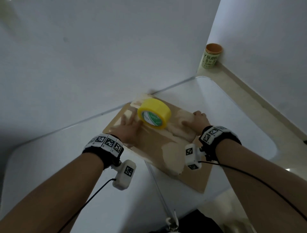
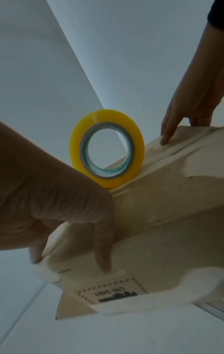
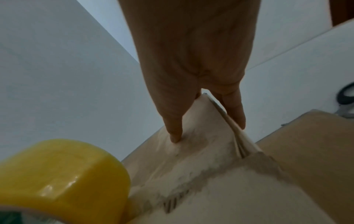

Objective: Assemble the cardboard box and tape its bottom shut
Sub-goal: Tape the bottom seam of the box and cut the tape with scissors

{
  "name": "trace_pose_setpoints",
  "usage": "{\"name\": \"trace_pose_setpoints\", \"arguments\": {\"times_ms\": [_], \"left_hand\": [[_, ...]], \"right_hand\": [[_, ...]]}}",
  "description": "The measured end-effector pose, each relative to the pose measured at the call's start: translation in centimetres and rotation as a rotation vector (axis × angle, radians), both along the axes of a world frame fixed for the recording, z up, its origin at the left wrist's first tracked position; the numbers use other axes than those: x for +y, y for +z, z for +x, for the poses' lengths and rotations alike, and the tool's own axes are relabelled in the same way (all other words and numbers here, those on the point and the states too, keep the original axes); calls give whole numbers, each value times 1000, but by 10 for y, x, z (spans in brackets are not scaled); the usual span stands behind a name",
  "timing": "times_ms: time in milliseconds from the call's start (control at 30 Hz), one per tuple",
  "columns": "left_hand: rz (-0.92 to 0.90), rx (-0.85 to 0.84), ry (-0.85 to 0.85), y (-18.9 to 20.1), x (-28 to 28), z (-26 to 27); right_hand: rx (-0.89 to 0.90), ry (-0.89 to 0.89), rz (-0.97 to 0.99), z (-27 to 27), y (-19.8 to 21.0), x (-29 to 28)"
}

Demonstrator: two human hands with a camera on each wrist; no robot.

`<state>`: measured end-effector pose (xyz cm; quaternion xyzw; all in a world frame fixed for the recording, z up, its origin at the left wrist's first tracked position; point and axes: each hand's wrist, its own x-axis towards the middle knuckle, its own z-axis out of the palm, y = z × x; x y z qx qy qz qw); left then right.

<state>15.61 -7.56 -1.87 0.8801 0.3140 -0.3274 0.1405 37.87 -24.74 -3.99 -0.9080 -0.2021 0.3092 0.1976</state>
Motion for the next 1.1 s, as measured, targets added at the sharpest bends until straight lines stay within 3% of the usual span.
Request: {"name": "trace_pose_setpoints", "arguments": {"times_ms": [133,300,467,700,833,967,1100], "left_hand": [[39,-89,27,-24,4,-14],[108,-45,-96,-7,-7,-22],[92,-92,-179,-19,-9,-13],[64,-257,15,-17,-8,14],[68,-285,40,-20,1,15],[39,-330,-40,-7,-30,8],[-72,-212,-52,-18,-43,-5]], "right_hand": [[-4,-42,64,-21,-4,-6],[14,-84,118,-43,-12,-23],[0,-252,103,-57,-21,-60],[96,-387,255,-65,-28,-65],[159,-352,306,-74,-31,-50],[209,-358,315,-78,-36,-48],[42,-188,112,-83,-27,-46]]}}
